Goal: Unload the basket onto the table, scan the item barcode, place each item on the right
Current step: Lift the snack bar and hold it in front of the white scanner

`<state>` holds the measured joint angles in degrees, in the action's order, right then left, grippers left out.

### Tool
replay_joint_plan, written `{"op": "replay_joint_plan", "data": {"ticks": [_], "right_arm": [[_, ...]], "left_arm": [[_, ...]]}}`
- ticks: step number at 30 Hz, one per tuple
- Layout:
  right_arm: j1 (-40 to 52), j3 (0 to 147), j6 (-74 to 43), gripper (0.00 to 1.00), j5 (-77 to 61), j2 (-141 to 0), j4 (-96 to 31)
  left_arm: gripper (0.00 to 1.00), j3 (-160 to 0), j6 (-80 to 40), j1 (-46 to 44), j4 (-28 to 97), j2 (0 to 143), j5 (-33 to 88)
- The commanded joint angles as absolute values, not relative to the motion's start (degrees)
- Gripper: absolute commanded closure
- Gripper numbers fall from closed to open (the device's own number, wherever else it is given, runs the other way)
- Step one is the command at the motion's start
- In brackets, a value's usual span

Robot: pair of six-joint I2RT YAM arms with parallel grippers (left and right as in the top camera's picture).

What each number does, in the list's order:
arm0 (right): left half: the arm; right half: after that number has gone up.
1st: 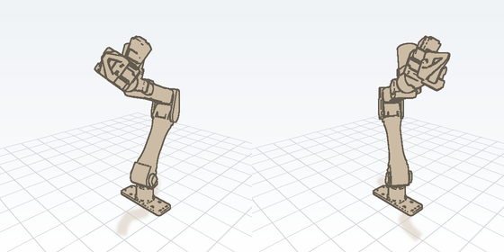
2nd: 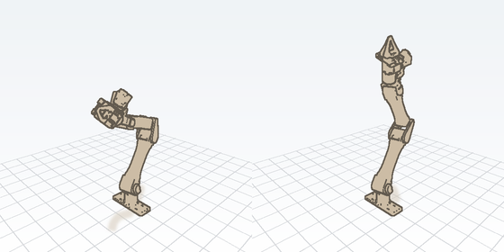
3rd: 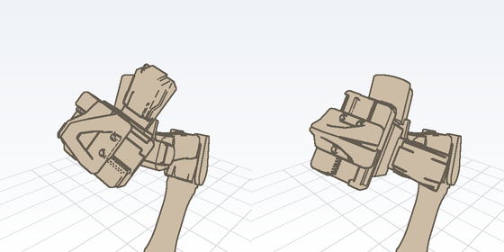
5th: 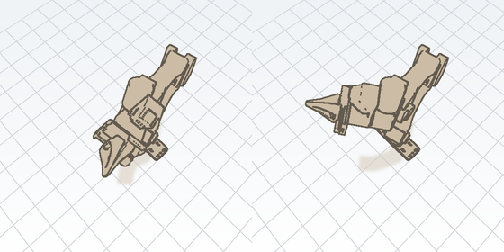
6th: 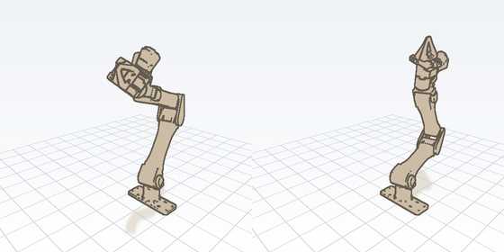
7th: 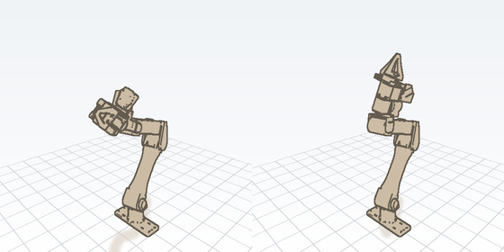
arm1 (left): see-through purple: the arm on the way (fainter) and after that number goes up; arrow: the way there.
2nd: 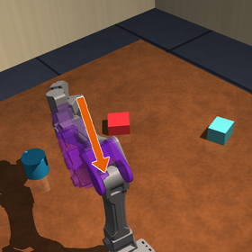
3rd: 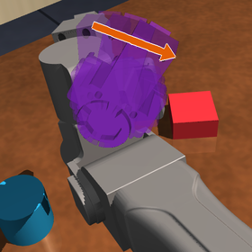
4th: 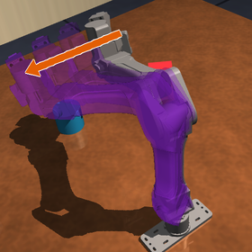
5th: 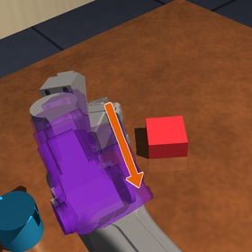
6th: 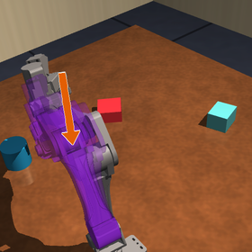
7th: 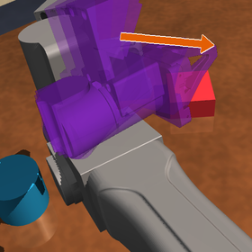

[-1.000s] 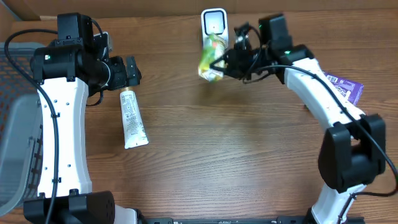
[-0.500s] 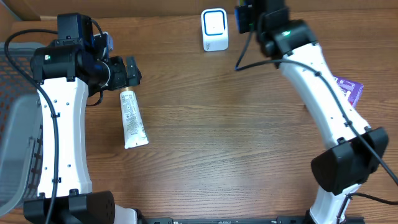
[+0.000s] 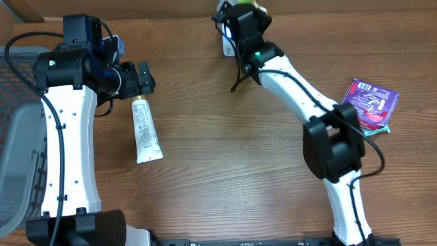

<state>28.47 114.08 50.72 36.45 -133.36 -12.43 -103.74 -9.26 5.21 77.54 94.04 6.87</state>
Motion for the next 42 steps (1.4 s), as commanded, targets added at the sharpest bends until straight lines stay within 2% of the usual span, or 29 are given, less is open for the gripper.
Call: {"op": "replay_joint_plan", "data": {"ticks": [1, 32, 40, 42], "right_arm": [[28.21, 115.11, 53.19, 0.96, 38.85, -132.92, -10.57], [26.65, 114.72, 51.72, 0.96, 37.54, -137.38, -12.82], [28.05, 114.72, 41.04, 0.96, 37.93, -130.67, -20.27], [28.29, 114.72, 33.93, 0.96, 37.85, -126.21, -23.27]], "left_arm": [[0.01, -103.98, -9.43, 4.84, 77.34, 94.61, 7.07], [0.00, -103.98, -9.43, 4.84, 77.34, 94.61, 7.07], [0.00, -103.98, -9.43, 4.84, 77.34, 94.61, 7.07], [0.00, -103.98, -9.43, 4.84, 77.34, 94.61, 7.07]]}}
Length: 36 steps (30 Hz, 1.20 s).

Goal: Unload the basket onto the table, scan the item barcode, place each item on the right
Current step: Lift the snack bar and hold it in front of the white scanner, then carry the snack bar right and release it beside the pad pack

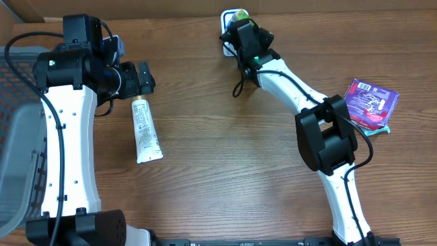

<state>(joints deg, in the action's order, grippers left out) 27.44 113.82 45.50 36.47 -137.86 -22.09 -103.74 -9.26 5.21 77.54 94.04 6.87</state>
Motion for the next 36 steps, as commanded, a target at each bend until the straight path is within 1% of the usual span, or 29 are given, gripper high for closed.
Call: {"op": "replay_joint_plan", "data": {"ticks": [1, 3, 6, 8, 11, 13, 15, 18, 22, 28, 29, 33, 35, 36], "right_arm": [[28.45, 114.72, 30.02, 0.96, 37.85, -124.07, -24.84], [28.88, 114.74, 22.68, 0.96, 37.82, -120.07, -29.17], [29.58, 114.74, 8.21, 0.96, 34.94, -113.56, -39.48], [29.56, 114.74, -0.91, 0.96, 28.75, -109.97, -46.83], [26.50, 114.74, -18.65, 0.96, 14.87, -106.19, -57.69], [23.81, 114.72, -24.38, 0.96, 8.38, -106.08, -61.36], [20.49, 113.71, -29.26, 0.96, 5.13, -106.48, -63.81], [16.14, 108.90, -34.13, 0.96, 4.99, -106.52, -63.42], [11.53, 99.94, -37.28, 0.96, 5.02, -106.52, -59.64], [6.02, 85.47, -37.54, 0.96, 5.26, -106.52, -49.32], [4.36, 81.73, -37.54, 0.96, 5.23, -106.52, -46.11], [0.93, 77.49, -37.52, 0.96, 5.26, -106.52, -42.85], [-0.86, 77.19, -37.50, 0.96, 5.21, -106.52, -43.31], [-1.56, 77.21, -37.36, 0.91, 5.21, -106.52, -43.64]], "left_arm": [[0.01, -103.98, -9.43, 4.84, 77.34, 94.61, 7.07], [0.01, -103.98, -9.43, 4.84, 77.34, 94.61, 7.07], [0.00, -103.98, -9.43, 4.84, 77.34, 94.61, 7.07], [0.01, -103.98, -9.43, 4.84, 77.34, 94.61, 7.07], [0.01, -103.98, -9.43, 4.84, 77.34, 94.61, 7.07], [0.00, -103.98, -9.43, 4.84, 77.34, 94.61, 7.07], [0.00, -103.98, -9.43, 4.84, 77.34, 94.61, 7.07], [0.00, -103.98, -9.43, 4.84, 77.34, 94.61, 7.07], [0.00, -103.98, -9.43, 4.84, 77.34, 94.61, 7.07], [0.00, -103.98, -9.43, 4.84, 77.34, 94.61, 7.07], [0.01, -103.98, -9.43, 4.84, 77.34, 94.61, 7.07], [0.00, -103.98, -9.43, 4.84, 77.34, 94.61, 7.07], [0.00, -103.98, -9.43, 4.84, 77.34, 94.61, 7.07], [0.00, -103.98, -9.43, 4.84, 77.34, 94.61, 7.07]]}}
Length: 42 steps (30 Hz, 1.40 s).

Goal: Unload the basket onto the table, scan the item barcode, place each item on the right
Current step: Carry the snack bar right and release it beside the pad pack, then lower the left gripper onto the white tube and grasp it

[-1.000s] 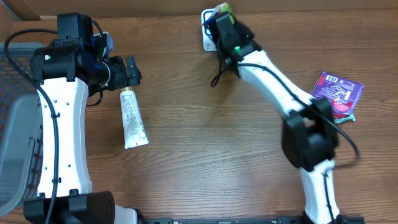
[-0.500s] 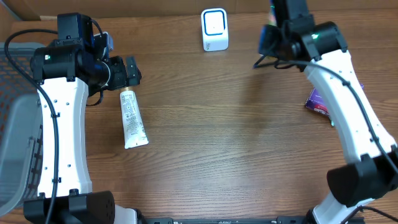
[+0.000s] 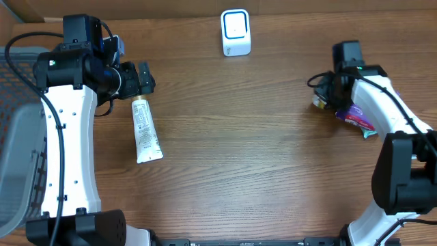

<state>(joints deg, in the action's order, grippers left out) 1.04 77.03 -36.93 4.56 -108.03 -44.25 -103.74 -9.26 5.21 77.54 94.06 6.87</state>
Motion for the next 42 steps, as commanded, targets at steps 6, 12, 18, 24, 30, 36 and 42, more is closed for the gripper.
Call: {"op": "replay_joint_plan", "data": {"ticks": [6, 12, 18, 24, 30, 36, 42], "right_arm": [[-4.23, 77.41, -28.49, 0.30, 3.18, -106.52, -43.88], [-3.97, 83.99, -22.17, 0.08, 1.15, -106.04, -51.29], [0.58, 100.71, -16.53, 0.00, -10.26, -104.16, -63.81], [9.61, 102.21, -16.25, 0.00, -22.39, -105.12, -59.35], [18.59, 101.80, -18.22, 0.00, -21.93, -107.61, -54.94], [24.10, 101.21, -21.23, 0.00, -21.93, -111.87, -51.22], [24.27, 101.21, -21.28, 0.00, -21.93, -114.06, -50.22]], "left_arm": [[0.01, -103.98, -9.43, 4.84, 77.34, 94.61, 7.07], [0.01, -103.98, -9.43, 4.84, 77.34, 94.61, 7.07], [0.01, -103.98, -9.43, 4.84, 77.34, 94.61, 7.07], [0.00, -103.98, -9.43, 4.84, 77.34, 94.61, 7.07], [0.00, -103.98, -9.43, 4.84, 77.34, 94.61, 7.07], [0.01, -103.98, -9.43, 4.84, 77.34, 94.61, 7.07], [0.01, -103.98, -9.43, 4.84, 74.43, 94.61, 6.96]]}}
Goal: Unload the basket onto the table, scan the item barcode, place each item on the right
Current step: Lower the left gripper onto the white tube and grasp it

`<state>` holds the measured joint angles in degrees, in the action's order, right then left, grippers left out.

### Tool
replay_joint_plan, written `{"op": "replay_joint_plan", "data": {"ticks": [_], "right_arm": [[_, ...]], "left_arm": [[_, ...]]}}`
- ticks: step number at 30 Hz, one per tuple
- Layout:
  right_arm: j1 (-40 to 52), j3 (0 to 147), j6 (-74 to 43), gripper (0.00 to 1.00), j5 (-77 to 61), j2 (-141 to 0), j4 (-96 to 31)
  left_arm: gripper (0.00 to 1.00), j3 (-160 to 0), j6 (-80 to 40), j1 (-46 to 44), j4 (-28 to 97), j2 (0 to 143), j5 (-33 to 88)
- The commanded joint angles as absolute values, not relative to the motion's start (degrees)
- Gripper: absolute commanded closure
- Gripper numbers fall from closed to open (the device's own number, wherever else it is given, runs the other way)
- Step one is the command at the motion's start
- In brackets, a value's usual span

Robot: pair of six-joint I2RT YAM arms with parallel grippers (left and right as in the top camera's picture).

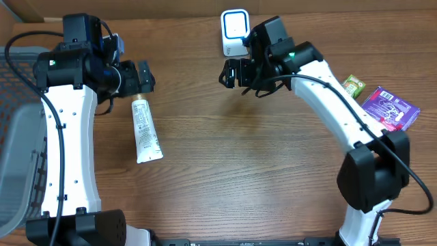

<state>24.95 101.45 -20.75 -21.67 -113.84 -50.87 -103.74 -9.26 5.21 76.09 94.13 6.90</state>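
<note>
The white barcode scanner (235, 32) stands at the table's far edge, centre. My right gripper (227, 74) hovers just below and left of it, fingers apart with nothing between them. A white tube (145, 130) lies on the left side, its cap pointing away from me. My left gripper (146, 76) is open just beyond the cap, not touching the tube. A small green item (353, 84) and a purple packet (390, 109) lie at the right.
A grey mesh basket (15, 137) fills the far left edge beside the left arm. The right arm's links (334, 102) reach across the table from the right front toward the scanner.
My right gripper was at the right beside the purple packet with the green item; now it is empty near the scanner. The green item lies on the table and the packet sits farther right.
My right gripper held the small green item up at the scanner in the two oldest moments. Then it was at the right side by the purple packet. Now the item lies there and the gripper is back mid-table. The left arm and tube stayed still throughout.
</note>
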Motion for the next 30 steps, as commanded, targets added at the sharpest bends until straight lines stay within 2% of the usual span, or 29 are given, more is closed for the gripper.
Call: {"op": "replay_joint_plan", "data": {"ticks": [1, 9, 12, 13, 15, 19, 24, 30], "right_arm": [[23.79, 101.21, -21.47, 0.00, -21.96, -114.04, -50.19], [20.32, 101.21, -21.26, 0.00, -21.93, -114.04, -53.12], [19.00, 101.21, -20.93, 0.00, -21.93, -114.04, -53.95], [18.55, 101.21, -20.95, 0.00, -21.96, -114.04, -54.15], [17.63, 101.21, -20.75, 0.00, -21.96, -114.04, -54.57], [16.58, 101.21, -20.51, 0.00, -21.96, -114.04, -54.76], [16.47, 101.21, -19.22, 0.00, -21.96, -114.04, -55.35], [16.67, 101.21, -16.34, 0.00, -21.93, -114.04, -56.16]], "left_arm": [[0.01, -103.98, -9.41, 4.84, 74.11, 94.67, 6.96], [0.00, -103.98, -9.17, 4.84, 73.65, 94.80, 10.68], [0.37, -103.70, -9.50, 4.69, 75.07, 95.81, 10.52], [0.44, -103.33, -9.85, 4.51, 75.77, 96.14, 10.22], [0.50, -101.45, -13.52, 3.81, 76.86, 96.99, 5.34], [0.55, -92.97, -23.29, 1.98, 74.35, 97.06, -8.54], [0.58, -78.96, -26.68, 1.50, 64.75, 97.06, -10.22], [0.57, -66.04, -32.82, 2.87, 55.05, 97.08, -19.73]]}}
